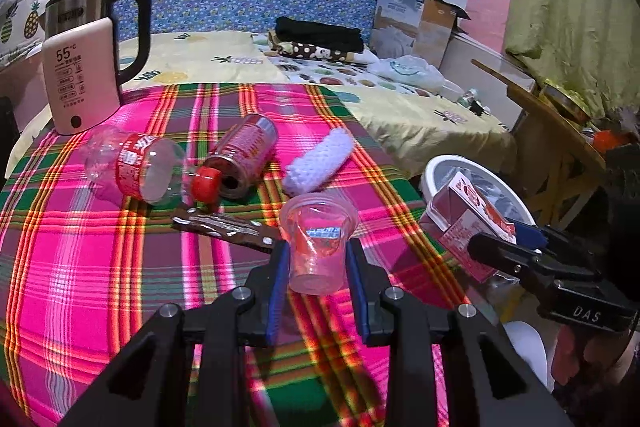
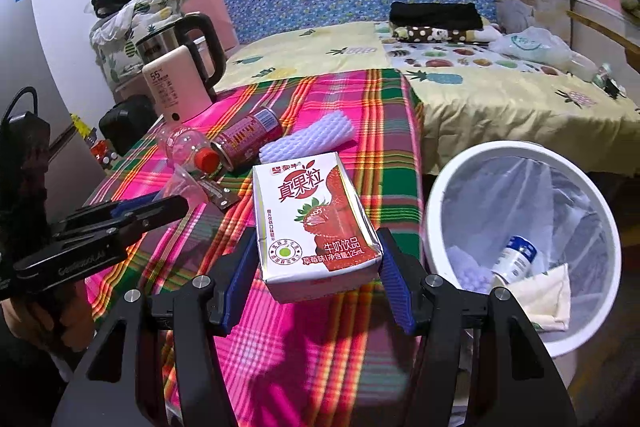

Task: Collect trash
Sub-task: 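Carry the milk box and plastic cup in both tools over the trash bin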

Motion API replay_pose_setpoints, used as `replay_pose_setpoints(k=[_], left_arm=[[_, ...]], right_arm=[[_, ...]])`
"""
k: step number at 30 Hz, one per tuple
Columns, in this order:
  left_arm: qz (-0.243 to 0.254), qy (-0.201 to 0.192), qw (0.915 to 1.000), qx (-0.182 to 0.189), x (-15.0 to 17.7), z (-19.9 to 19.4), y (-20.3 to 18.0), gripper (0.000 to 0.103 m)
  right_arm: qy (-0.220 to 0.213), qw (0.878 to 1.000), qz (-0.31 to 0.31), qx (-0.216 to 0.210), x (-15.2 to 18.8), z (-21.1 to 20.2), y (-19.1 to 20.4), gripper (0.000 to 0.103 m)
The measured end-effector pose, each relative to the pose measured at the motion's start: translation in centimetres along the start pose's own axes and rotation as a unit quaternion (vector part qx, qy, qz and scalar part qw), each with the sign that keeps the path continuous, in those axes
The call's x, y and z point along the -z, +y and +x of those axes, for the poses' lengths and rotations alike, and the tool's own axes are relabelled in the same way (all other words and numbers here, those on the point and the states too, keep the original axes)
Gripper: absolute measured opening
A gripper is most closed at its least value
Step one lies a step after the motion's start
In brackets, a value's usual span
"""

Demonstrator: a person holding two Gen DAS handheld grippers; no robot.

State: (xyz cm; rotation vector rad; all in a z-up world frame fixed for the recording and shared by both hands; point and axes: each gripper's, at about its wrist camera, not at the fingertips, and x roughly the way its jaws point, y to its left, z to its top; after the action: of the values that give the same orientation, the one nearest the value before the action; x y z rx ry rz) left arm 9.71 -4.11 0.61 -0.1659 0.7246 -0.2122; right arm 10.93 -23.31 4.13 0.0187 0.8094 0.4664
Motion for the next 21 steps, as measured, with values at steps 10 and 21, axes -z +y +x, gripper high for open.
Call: replay_pose_setpoints(k=[10,21], left_arm=[[0.024,0.006,0.9995,0.021,-0.2,0.6,-3.3,0.03],[0.065,0.017,0.9959,0.061,-1.1,2.8,-8.2,0.03]], right_arm=[[-0.014,0.999,0.022,0.024,0.7,-1.6,-1.9,0.059],[-0.031,0.995,0.065,0.069,1.6,-3.7,-5.9,0.059]])
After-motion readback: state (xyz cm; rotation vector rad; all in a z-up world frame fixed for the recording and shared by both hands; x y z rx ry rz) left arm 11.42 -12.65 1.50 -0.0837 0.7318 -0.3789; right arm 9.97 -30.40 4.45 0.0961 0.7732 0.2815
